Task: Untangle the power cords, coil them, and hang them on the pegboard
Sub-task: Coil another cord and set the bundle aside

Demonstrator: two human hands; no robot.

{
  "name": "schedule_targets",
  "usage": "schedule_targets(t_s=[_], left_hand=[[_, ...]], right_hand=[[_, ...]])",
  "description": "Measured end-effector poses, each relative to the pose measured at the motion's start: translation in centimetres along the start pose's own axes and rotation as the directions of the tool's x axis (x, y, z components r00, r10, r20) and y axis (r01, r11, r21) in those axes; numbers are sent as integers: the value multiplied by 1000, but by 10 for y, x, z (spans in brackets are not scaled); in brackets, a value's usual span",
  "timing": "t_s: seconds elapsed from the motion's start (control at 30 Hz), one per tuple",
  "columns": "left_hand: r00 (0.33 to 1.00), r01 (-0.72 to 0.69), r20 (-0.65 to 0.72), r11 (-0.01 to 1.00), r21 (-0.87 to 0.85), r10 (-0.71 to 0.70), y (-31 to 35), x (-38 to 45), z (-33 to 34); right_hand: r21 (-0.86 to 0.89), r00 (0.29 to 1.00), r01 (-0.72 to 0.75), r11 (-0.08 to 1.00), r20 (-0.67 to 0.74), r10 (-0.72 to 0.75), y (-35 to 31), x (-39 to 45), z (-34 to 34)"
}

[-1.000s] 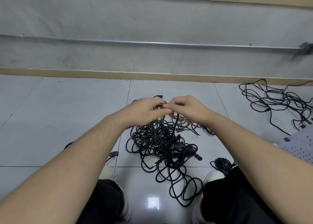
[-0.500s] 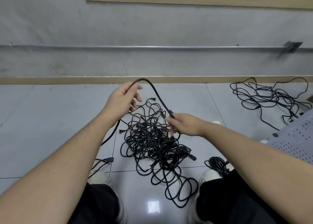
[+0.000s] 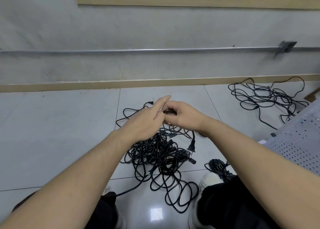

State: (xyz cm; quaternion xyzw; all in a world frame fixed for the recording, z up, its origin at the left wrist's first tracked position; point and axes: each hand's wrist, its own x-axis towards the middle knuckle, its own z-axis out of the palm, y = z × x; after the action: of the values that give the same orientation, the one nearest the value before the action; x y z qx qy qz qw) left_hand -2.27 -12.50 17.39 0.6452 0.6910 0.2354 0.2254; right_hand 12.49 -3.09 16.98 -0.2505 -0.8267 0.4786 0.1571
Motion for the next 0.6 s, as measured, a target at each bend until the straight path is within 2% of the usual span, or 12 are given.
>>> schedule_targets(t_s=[0.07,0.13,0.2,0.27,0.33,0.37,0.43,0.5,0.53,0.6], left_hand=[[997,-1,-73,992,-126,-8,2,3,3],[989,-15,-143,969,-247,-21,4,8,3],[982,-34,-189,945,-326,-30,2,12,3],[973,-44,-227,936,-349,-39,0,14,3],[966,-47,-252,932,-360,-49,-2,14,2],[966,-50,-253,922,-384,-53,-3,15,2],[970,-60,-237,895,-443,-52,-4,15,0],[975,-62,-216,868,-493,-52,-9,16,-2],[977,-58,-204,859,-509,-55,-12,17,-3],[982,-51,-182,839,-541,-58,-16,19,-4]], right_hand=[[58,999,29,998,-25,-27,3,-1,-7],[39,998,36,999,-52,-34,6,1,-11],[-54,994,43,998,-96,-48,14,6,-10],[-228,986,18,973,-157,-55,30,13,-6],[-343,971,-142,929,-232,63,41,16,-6],[-339,953,-244,909,-259,159,45,16,-8],[-221,896,-426,877,-239,375,45,14,-7],[-34,815,-572,820,-142,562,49,16,-5],[22,779,-620,784,-108,618,52,18,-4],[67,775,-624,778,-72,628,60,22,-4]])
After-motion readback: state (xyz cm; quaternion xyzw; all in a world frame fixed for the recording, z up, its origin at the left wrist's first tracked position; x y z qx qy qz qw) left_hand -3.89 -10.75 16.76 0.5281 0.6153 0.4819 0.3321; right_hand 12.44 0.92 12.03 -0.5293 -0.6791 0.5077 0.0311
